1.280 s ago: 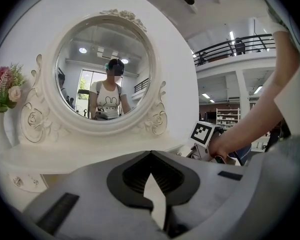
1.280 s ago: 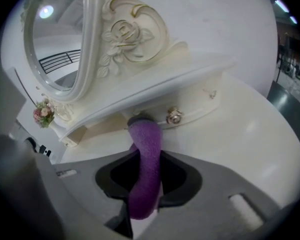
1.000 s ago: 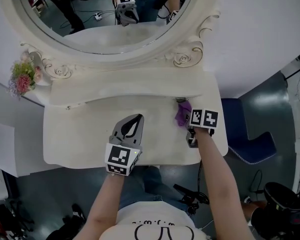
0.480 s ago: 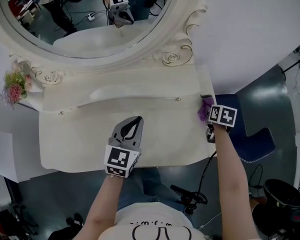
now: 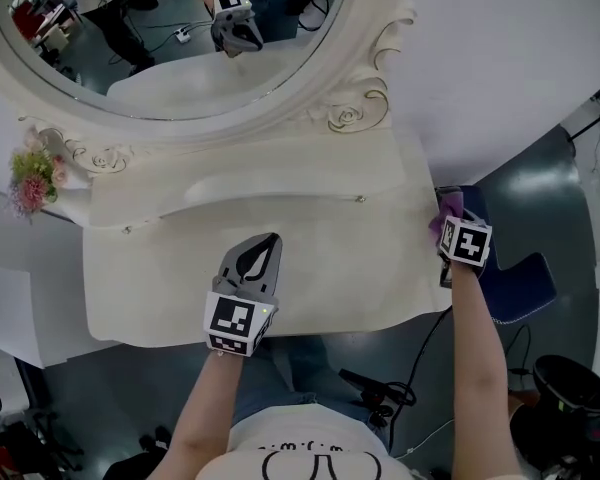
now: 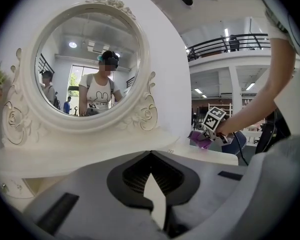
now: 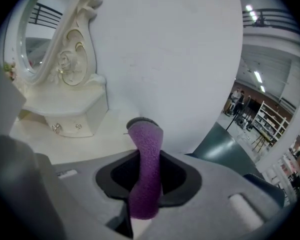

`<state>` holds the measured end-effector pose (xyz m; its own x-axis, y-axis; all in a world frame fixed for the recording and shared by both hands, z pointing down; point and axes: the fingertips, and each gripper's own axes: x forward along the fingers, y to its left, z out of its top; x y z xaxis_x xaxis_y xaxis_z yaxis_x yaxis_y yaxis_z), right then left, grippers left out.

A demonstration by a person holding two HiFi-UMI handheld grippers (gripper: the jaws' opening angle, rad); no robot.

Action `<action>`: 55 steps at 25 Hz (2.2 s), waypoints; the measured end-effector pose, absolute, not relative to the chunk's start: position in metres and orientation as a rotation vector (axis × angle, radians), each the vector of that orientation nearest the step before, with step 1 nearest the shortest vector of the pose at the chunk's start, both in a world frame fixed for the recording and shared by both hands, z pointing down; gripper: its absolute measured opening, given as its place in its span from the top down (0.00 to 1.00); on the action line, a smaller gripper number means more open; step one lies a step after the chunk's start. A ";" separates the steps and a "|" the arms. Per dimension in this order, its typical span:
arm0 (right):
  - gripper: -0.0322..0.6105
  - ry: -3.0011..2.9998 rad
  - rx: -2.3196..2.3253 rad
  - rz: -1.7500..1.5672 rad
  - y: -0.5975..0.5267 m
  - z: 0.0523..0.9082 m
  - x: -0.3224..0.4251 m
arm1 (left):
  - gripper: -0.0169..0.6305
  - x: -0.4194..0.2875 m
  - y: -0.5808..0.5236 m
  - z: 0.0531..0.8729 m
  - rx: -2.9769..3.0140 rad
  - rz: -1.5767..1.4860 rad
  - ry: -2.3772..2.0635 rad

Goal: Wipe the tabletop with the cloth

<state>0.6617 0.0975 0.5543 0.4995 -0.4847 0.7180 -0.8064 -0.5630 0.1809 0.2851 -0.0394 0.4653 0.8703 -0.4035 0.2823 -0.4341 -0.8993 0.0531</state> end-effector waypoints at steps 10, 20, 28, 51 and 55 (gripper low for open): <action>0.80 -1.296 2.381 0.776 0.093 0.489 0.571 | 0.98 0.242 -0.051 0.455 2.932 0.383 -0.672; 0.80 -1.592 2.380 0.847 0.055 0.458 0.416 | 0.98 0.173 -0.068 0.443 2.931 0.355 -0.702; 0.80 -1.755 2.287 0.954 0.017 0.466 0.304 | 0.98 0.103 -0.093 0.441 2.887 0.332 -0.799; 0.80 -2.254 1.686 1.200 -0.137 0.502 -0.043 | 0.98 -0.138 -0.167 0.460 2.724 0.312 -1.204; 0.80 -2.290 1.576 1.272 -0.149 0.513 -0.097 | 0.98 -0.179 -0.174 0.461 2.681 0.302 -1.294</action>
